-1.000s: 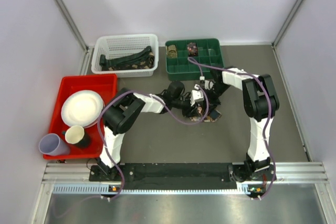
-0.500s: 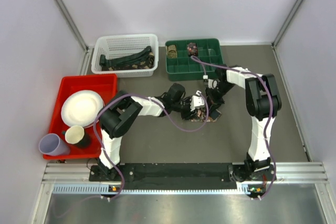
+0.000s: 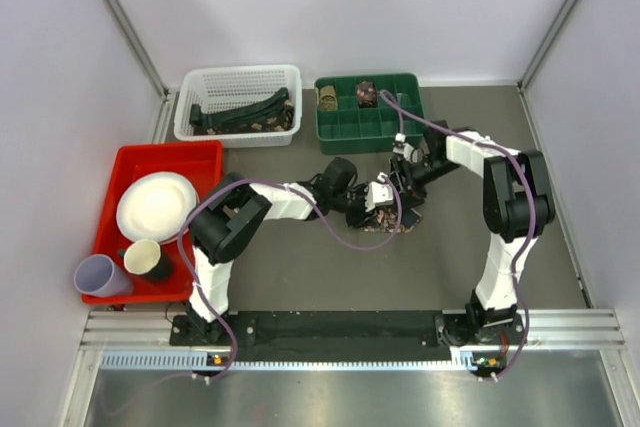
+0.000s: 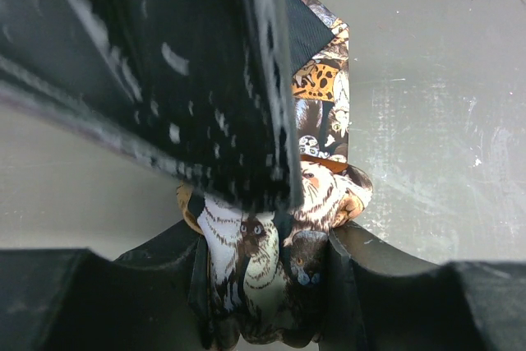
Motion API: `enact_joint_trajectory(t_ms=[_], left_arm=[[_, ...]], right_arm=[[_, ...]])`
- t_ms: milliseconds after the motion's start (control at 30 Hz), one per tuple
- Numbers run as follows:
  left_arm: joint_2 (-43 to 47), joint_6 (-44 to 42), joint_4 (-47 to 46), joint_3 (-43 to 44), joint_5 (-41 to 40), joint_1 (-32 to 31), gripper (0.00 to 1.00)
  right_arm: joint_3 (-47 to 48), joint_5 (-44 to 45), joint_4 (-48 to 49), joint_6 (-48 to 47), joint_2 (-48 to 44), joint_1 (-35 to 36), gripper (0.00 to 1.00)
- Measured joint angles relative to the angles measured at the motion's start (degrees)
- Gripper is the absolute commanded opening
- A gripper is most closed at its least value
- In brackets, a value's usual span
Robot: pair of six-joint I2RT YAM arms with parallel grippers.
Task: Roll the ties
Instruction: Roll the tie at the center of the board.
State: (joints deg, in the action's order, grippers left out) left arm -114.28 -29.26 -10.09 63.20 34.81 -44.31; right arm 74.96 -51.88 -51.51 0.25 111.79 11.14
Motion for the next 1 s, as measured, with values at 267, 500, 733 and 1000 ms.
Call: enact_joint_trajectory(t_ms=[267, 500, 733, 1000], left_arm=[[-0.1, 0.0, 1.1, 0.5, 0.2, 0.0, 0.42], [-0.1, 0.7, 1.1, 0.5, 0.5, 0.1, 0.71], [1.2, 3.8, -3.2, -3.1, 4.2, 1.3, 0.87], [1.6, 9.2, -10.3, -6.2, 4.9, 1.6, 0.81]], right_arm=[[-0.7, 0.6, 4.3, 3.2, 2.2, 3.2, 0.01], [-0.6, 2.3, 4.0, 4.0, 2.7, 3.0, 0.00], [-0.5, 5.8, 3.3, 4.1, 3.0, 3.0, 0.00], [1.8, 10.7, 0.5, 5.9, 4.2, 3.0, 0.00]])
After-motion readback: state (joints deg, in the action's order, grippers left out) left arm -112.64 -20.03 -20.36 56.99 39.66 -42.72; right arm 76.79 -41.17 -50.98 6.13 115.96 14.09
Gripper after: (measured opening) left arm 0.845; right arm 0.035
